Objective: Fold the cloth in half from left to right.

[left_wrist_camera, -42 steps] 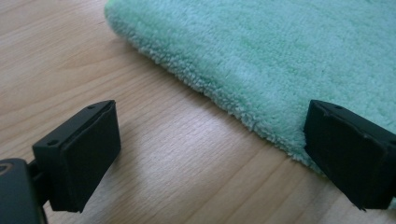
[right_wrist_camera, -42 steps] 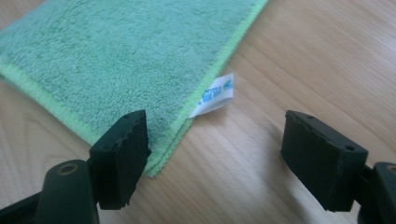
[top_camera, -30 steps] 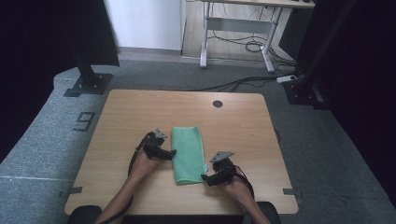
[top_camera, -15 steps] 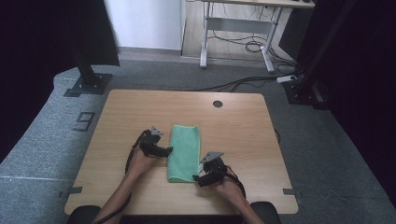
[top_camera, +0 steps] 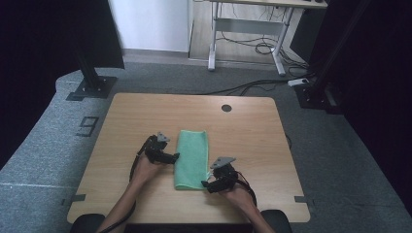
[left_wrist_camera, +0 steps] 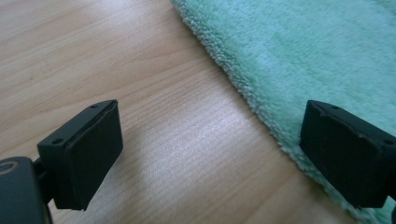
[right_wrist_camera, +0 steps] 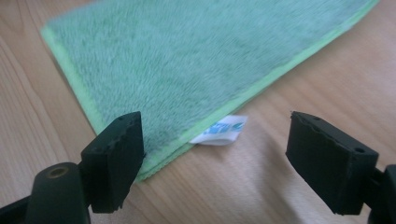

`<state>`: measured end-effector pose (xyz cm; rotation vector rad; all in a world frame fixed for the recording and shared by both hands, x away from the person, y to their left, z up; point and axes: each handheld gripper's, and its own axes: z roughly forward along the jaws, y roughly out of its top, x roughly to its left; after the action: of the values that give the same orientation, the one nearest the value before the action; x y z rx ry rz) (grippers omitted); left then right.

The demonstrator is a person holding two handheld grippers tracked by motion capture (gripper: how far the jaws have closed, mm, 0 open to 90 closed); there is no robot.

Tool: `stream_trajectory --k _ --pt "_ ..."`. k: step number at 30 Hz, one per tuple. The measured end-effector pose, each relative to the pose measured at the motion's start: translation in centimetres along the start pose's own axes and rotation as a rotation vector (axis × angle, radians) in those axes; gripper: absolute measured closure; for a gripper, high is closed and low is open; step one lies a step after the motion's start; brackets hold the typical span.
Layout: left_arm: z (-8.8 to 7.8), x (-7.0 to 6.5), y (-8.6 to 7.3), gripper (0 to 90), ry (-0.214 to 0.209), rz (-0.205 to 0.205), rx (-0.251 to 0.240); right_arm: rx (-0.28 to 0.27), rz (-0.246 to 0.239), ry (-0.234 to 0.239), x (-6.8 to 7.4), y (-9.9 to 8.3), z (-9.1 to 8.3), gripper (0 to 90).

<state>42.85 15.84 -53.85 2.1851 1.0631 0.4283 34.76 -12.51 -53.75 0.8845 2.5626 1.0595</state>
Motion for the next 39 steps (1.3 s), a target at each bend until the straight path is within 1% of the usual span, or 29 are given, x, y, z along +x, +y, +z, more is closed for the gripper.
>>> stream_trajectory --k 1,2,3,4,5,6,7,8,9,11,12,13,15,16,17,18,19,20,21,23,27,29,30,33,35,36,39 --pt "0.0 0.0 0.0 6.1 0.000 0.000 0.000 -0.013 0.010 0.000 -0.2 0.0 -0.3 19.1" --pt "-0.4 -0.1 0.0 6.1 -0.005 0.005 -0.005 -0.026 0.018 -0.005 -0.5 0.0 -0.6 19.1" --pt "-0.9 -0.2 0.0 6.1 -0.008 0.007 -0.008 -0.026 0.018 -0.005 -0.5 0.0 -0.6 19.1" --pt "-1.3 -0.3 0.0 6.1 -0.015 0.003 -0.013 -0.040 0.032 -0.014 -1.0 0.0 -1.1 18.9" --pt "-1.8 -0.3 -0.1 6.1 -0.020 0.002 -0.015 -0.040 0.032 -0.014 -1.0 0.0 -1.1 18.9" --pt "-2.8 -0.4 -0.4 6.1 -0.027 0.013 -0.014 -0.049 0.047 -0.027 -1.5 -0.2 -1.6 18.1" --pt "-2.8 -0.4 -0.4 6.0 -0.027 0.013 -0.014 -0.049 0.047 -0.027 -1.5 -0.2 -1.6 18.1" --pt "-3.8 -0.5 -1.0 5.9 -0.035 0.014 -0.018 -0.048 0.055 -0.043 -2.1 -0.5 -2.1 17.4" --pt "-3.8 -0.5 -1.0 5.7 -0.035 0.014 -0.018 -0.048 0.055 -0.043 -2.1 -0.5 -2.1 17.4" --pt "-4.7 -0.5 -1.7 5.5 -0.041 0.016 -0.015 -0.043 0.068 -0.061 -2.8 -0.8 -2.6 16.3" --pt "-5.1 -0.5 -2.1 5.5 -0.037 0.018 -0.013 -0.035 0.078 -0.072 -3.4 -1.2 -2.9 14.2" --pt "-5.4 -0.4 -2.5 5.5 -0.035 0.021 -0.009 -0.035 0.078 -0.072 -3.4 -1.2 -2.9 14.2" --pt "-6.1 -0.3 -3.3 5.3 -0.023 0.021 -0.005 -0.025 0.091 -0.091 -4.1 -1.6 -3.3 13.7" --pt "-6.6 -0.1 -4.2 5.3 -0.015 0.018 -0.001 -0.022 0.116 -0.104 -4.7 -2.0 -3.6 13.2" --pt "-6.6 -0.1 -4.2 5.2 -0.015 0.018 -0.001 -0.022 0.116 -0.104 -4.7 -2.0 -3.6 13.2" --pt "-7.0 0.1 -5.0 4.7 -0.010 0.016 0.003 -0.013 0.128 -0.116 -5.2 -2.4 -3.8 12.1" --pt "-7.0 0.1 -5.0 4.3 -0.010 0.016 0.003 -0.013 0.128 -0.116 -5.2 -2.4 -3.8 12.1" --pt "-7.1 0.2 -5.4 4.0 -0.009 0.014 0.007 -0.008 0.136 -0.133 -5.5 -2.7 -4.0 7.7" --pt "-7.3 0.3 -5.7 4.0 -0.009 0.011 0.009 -0.008 0.136 -0.133 -5.5 -2.7 -4.0 7.7" --pt "-7.4 0.5 -6.4 3.0 -0.013 0.004 0.015 0.002 0.149 -0.154 -6.1 -3.2 -4.0 2.8" --pt "-7.2 0.8 -7.0 0.4 -0.009 0.005 0.030 0.017 0.154 -0.160 -6.5 -3.8 -3.7 0.0" --pt "-6.9 0.8 -7.2 0.0 -0.014 0.011 0.038 0.021 0.156 -0.161 -6.5 -3.9 -3.6 0.0" --pt "-6.6 0.7 -7.4 0.0 -0.015 0.023 0.050 0.026 0.153 -0.156 -6.6 -4.2 -3.4 0.0" --pt "-6.3 0.7 -7.7 0.0 -0.020 0.027 0.060 0.021 0.153 -0.159 -6.8 -4.5 -3.2 0.0" --pt "-6.2 0.8 -7.8 0.0 -0.032 0.020 0.052 0.015 0.151 -0.162 -6.8 -4.7 -3.2 0.0" --pt "-6.1 0.8 -8.0 0.0 -0.034 0.024 0.038 0.003 0.148 -0.159 -6.9 -4.8 -3.0 0.0" --pt "-6.1 0.8 -8.0 0.0 -0.035 0.024 0.036 0.003 0.141 -0.157 -6.9 -5.0 -2.6 0.0"
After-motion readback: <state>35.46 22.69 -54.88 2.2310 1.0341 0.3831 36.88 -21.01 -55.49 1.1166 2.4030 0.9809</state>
